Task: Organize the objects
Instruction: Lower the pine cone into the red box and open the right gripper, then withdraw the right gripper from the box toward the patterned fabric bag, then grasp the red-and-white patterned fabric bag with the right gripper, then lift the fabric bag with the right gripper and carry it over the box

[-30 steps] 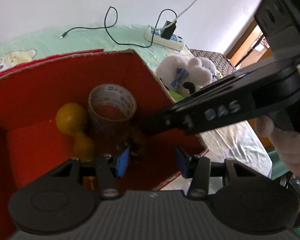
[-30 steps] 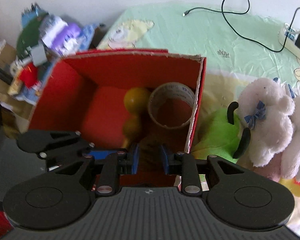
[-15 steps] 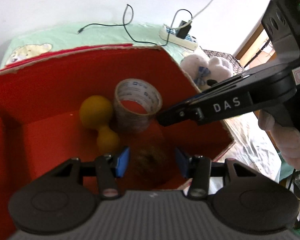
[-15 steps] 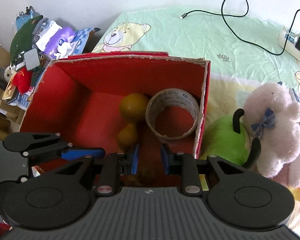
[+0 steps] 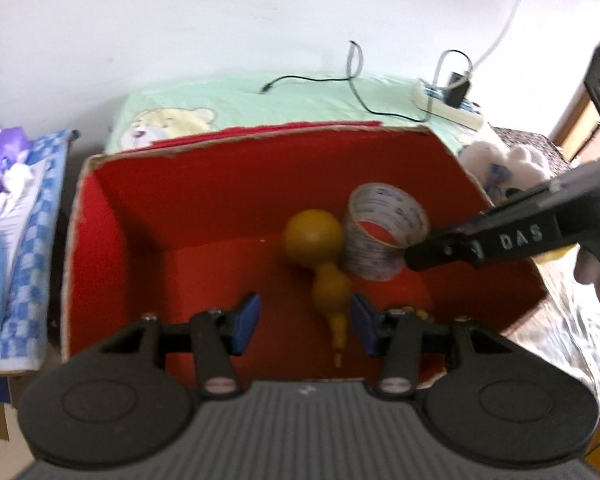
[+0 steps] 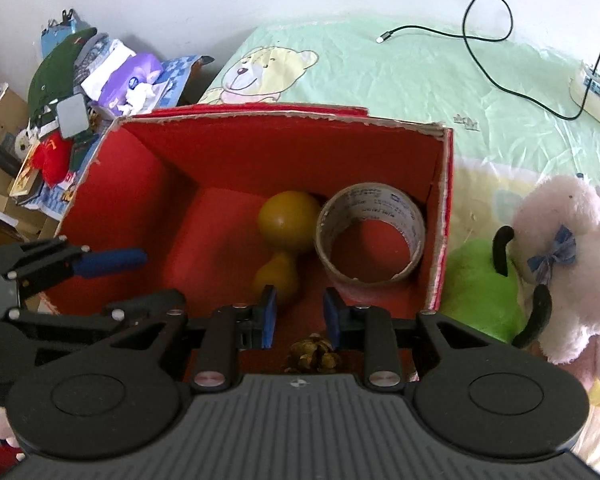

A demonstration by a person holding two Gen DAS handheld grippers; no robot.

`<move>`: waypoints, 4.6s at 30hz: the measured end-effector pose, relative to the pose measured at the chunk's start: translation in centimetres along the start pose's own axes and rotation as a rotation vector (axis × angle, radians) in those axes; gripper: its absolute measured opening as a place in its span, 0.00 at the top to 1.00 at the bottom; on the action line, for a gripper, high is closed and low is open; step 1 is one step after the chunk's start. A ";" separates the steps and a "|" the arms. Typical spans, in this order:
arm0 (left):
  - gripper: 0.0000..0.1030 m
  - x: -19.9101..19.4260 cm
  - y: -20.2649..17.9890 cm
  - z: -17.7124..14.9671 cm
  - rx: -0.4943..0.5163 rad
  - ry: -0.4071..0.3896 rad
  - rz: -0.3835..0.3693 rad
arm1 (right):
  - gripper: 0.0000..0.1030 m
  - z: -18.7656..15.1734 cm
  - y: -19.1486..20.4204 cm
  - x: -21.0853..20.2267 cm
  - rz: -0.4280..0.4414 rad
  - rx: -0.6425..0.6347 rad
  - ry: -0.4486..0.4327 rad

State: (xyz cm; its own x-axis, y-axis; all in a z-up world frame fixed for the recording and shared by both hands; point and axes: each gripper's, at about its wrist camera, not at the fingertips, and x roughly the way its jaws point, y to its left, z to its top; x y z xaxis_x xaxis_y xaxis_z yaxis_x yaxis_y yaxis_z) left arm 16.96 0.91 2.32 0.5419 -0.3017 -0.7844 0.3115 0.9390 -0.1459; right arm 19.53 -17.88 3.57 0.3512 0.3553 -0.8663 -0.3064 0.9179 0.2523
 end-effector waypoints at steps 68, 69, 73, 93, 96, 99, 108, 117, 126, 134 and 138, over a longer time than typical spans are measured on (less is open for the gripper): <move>0.33 -6.8 -9.6 -6.9 -0.214 0.011 0.455 | 0.49 -13.1 0.1 -5.6 0.083 0.043 -0.322; 0.33 -6.7 -9.7 -7.1 -0.214 0.016 0.455 | 0.49 -13.3 0.1 -5.6 0.072 0.042 -0.319; 0.33 -5.8 -9.7 -7.9 -0.218 0.044 0.460 | 0.49 -13.8 -0.3 -4.7 0.052 0.052 -0.265; 0.41 -5.3 -7.7 -13.2 -0.260 0.085 0.302 | 0.60 -15.4 -2.1 -1.0 0.192 0.152 -0.081; 0.41 -5.9 -8.2 -14.0 -0.251 0.066 0.215 | 0.60 -15.3 -1.9 -0.5 0.239 0.164 -0.055; 0.43 -5.6 -9.0 -14.3 -0.222 0.062 0.177 | 0.60 -15.0 -1.5 0.1 0.296 0.170 -0.027; 0.54 -3.7 -10.1 -15.2 -0.171 0.112 0.132 | 0.59 -14.7 0.1 1.6 0.351 0.158 0.036; 0.55 -2.6 -9.9 -15.6 -0.145 0.130 0.123 | 0.49 -14.6 0.0 2.5 0.375 0.189 0.060; 0.55 -1.0 -10.3 -15.6 -0.088 0.172 0.148 | 0.50 -14.8 0.9 3.6 0.361 0.183 0.105; 0.71 -0.8 -10.4 -15.3 -0.026 0.206 0.149 | 0.59 -14.8 0.7 3.7 0.362 0.218 0.128; 0.71 -1.6 -11.5 -14.3 0.046 0.227 0.108 | 0.59 -14.8 -0.1 2.6 0.359 0.243 0.123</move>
State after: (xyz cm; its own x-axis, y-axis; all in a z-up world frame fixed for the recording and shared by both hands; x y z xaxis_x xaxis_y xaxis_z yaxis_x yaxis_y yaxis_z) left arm 1.34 -7.00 -3.41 0.3867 -0.1503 -0.9099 0.2996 0.9536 -0.0302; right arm 7.36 -19.67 -5.05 0.1483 0.6487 -0.7465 -0.1681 0.7604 0.6274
